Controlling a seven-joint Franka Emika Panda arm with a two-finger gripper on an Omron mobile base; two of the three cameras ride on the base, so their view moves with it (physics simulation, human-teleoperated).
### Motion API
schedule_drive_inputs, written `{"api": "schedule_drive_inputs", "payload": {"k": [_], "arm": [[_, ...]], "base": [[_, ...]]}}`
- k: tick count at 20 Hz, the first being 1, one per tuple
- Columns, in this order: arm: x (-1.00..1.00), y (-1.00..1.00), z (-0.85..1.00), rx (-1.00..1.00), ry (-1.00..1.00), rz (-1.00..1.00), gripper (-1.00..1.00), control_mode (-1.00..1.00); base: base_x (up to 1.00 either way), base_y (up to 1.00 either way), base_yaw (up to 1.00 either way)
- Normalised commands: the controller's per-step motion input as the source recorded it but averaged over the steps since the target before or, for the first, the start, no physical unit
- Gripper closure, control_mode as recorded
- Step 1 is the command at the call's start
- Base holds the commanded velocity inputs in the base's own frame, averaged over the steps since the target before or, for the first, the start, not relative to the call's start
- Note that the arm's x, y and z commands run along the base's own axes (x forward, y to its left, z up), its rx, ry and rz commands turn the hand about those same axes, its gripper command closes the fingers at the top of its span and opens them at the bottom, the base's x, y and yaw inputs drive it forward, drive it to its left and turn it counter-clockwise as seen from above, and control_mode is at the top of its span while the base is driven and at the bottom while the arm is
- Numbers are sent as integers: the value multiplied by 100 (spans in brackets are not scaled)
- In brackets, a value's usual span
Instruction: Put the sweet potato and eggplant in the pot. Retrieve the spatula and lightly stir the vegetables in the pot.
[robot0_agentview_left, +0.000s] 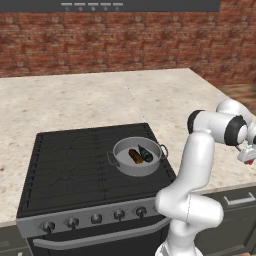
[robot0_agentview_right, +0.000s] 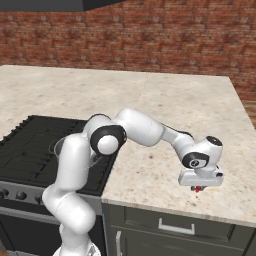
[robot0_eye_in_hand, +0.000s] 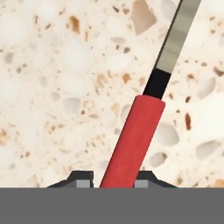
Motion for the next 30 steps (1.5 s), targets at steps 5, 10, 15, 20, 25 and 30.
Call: {"api": "schedule_drive_inputs", "payload": {"k": [5, 10, 15, 20, 25, 30], "arm": [[-22, 0, 35, 2, -1, 0, 100, -100], [-11, 15, 96, 1, -3, 3, 100, -100], [-2, 42, 78, 0, -2, 15, 100, -100], [-7, 61, 23, 0, 0, 28, 100, -100], [-1, 72, 15, 0, -2, 35, 100, -100], [0, 53, 5, 0, -8, 33, 100, -100]], "base": [[0, 0, 0], [0, 0, 0], [0, 0, 0], [0, 0, 0], [0, 0, 0], [0, 0, 0]]}}
